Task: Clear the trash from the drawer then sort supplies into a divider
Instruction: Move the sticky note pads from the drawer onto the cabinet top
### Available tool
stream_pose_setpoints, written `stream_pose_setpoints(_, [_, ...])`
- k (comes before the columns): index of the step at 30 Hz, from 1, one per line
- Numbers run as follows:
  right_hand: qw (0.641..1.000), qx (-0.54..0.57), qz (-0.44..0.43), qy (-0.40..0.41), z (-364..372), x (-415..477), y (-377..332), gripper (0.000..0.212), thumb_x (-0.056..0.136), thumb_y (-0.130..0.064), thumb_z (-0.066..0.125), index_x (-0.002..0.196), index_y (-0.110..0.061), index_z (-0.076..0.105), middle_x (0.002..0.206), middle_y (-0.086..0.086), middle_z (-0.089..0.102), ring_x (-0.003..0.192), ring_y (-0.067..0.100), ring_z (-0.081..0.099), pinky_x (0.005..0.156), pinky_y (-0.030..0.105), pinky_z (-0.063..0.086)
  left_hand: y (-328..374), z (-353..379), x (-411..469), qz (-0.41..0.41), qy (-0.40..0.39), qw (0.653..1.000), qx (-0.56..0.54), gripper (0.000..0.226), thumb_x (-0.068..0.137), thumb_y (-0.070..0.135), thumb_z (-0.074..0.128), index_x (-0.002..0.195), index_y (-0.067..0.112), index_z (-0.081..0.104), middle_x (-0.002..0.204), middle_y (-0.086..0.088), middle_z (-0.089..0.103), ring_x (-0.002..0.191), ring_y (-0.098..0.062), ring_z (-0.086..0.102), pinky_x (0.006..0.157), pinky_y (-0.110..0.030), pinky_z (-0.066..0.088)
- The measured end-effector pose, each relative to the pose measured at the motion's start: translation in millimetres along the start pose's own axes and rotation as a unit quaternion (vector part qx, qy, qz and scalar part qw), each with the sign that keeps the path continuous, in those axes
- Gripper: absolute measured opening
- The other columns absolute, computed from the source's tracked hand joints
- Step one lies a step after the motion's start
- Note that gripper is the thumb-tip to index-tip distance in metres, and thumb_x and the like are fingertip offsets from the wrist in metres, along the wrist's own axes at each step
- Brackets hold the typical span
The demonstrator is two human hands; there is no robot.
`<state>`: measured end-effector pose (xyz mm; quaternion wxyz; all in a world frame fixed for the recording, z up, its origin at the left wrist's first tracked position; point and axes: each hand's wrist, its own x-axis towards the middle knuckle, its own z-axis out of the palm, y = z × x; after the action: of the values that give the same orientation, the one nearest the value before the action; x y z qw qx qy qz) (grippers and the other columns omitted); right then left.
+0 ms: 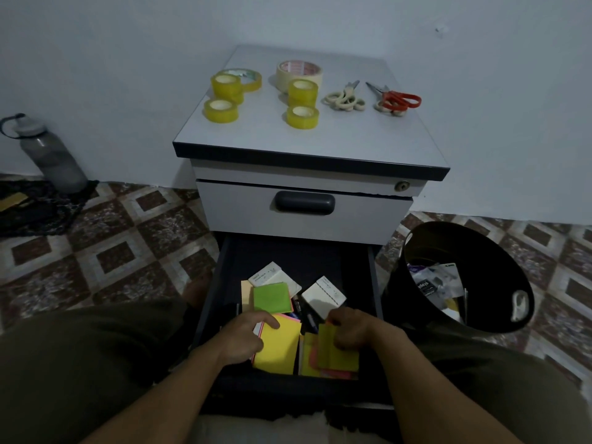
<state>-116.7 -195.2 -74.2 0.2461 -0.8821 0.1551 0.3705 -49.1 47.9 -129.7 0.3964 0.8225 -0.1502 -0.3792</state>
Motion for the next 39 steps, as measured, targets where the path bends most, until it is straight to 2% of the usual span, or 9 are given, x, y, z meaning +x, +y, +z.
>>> stream_pose_setpoints(8, [0.999,-0.021,-0.028,-0.03,6,3,4,0.048,0.087,-0.008,0.059,0.128,-0.031,0.049,0.134,0.004,0.048,0.118,0.026,0.051,0.093,0.037,0.051,-3,-2,-1,0.008,0.001,1.0,0.006,0.053,0.077,-0.009,0.057,0.102,0.037,0.067,0.127,-0.001,0.051,0.098,-0.023,0.064,0.068,-0.036,0.054])
stream_pose_setpoints(14, [0.999,0.04,-0.026,-0.002,2,-2,2,0.06,0.086,-0.006,0.061,0.139,-0.031,0.046,0.141,0.004,0.044,0.127,0.027,0.047,0.09,0.032,0.049,-5,-2,0,0.007,0.002,1.0,0.0,0.053,0.077,-0.009,0.057,0.102,0.037,0.067,0.129,-0.001,0.05,0.106,-0.018,0.058,0.085,-0.04,0.056])
stream_pose_setpoints(21, [0.973,0.218,-0.029,0.063,-14,-7,3,0.045,0.081,0.006,0.058,0.115,-0.023,0.061,0.109,0.003,0.054,0.097,0.021,0.056,0.081,0.036,0.054,-7,-6,0,0.01,0.001,1.0,0.001,0.053,0.077,-0.009,0.057,0.104,0.035,0.068,0.129,-0.002,0.052,0.103,-0.019,0.061,0.081,-0.042,0.055])
stream_pose_setpoints(24, [0.985,0.163,-0.048,0.022,-7,-10,1,0.055,0.083,0.006,0.053,0.128,-0.025,0.057,0.124,0.004,0.053,0.101,0.018,0.054,0.075,0.025,0.051,-5,-5,0,0.005,0.002,1.0,-0.001,0.053,0.077,-0.01,0.056,0.105,0.035,0.068,0.128,-0.001,0.051,0.105,-0.015,0.058,0.079,-0.035,0.054])
stream_pose_setpoints(28, [0.996,0.051,-0.051,-0.061,10,-4,-11,0.063,0.091,-0.014,0.055,0.149,-0.03,0.038,0.15,0.004,0.039,0.134,0.028,0.042,0.096,0.032,0.042,-1,-5,-2,-0.004,-0.003,1.0,-0.009,0.052,0.078,-0.011,0.056,0.105,0.033,0.068,0.123,0.0,0.052,0.102,-0.015,0.058,0.071,-0.027,0.053])
stream_pose_setpoints(30, [0.995,0.058,-0.043,-0.061,16,-2,-17,0.059,0.091,-0.021,0.058,0.146,-0.029,0.038,0.148,0.006,0.042,0.13,0.029,0.046,0.093,0.033,0.045,-2,-5,-2,-0.011,-0.005,1.0,-0.01,0.051,0.08,-0.01,0.056,0.107,0.031,0.067,0.118,0.001,0.053,0.103,-0.015,0.057,0.075,-0.029,0.055])
stream_pose_setpoints(33, [0.995,0.064,-0.042,-0.063,20,0,-20,0.056,0.089,-0.017,0.062,0.139,-0.025,0.038,0.139,0.009,0.048,0.117,0.026,0.052,0.077,0.026,0.046,-3,-5,-2,-0.024,-0.018,0.999,-0.019,0.051,0.08,-0.01,0.055,0.108,0.031,0.066,0.101,0.0,0.056,0.088,-0.015,0.059,0.063,-0.025,0.052])
stream_pose_setpoints(36, [0.993,0.088,-0.055,-0.057,20,0,-14,0.057,0.088,-0.008,0.06,0.139,-0.025,0.041,0.138,0.006,0.047,0.12,0.025,0.05,0.084,0.03,0.047,-1,-5,-3,-0.029,-0.027,0.999,-0.009,0.051,0.08,-0.009,0.058,0.109,0.033,0.064,0.09,-0.001,0.054,0.077,-0.015,0.055,0.061,-0.023,0.045])
stream_pose_setpoints(39, [0.989,0.125,-0.063,-0.046,15,-1,-7,0.06,0.086,-0.005,0.061,0.139,-0.028,0.044,0.14,0.003,0.046,0.121,0.022,0.047,0.091,0.033,0.048,-2,-7,-3,-0.038,-0.026,0.998,-0.034,0.053,0.079,-0.012,0.056,0.106,0.032,0.065,0.105,-0.003,0.057,0.092,-0.017,0.059,0.066,-0.023,0.049])
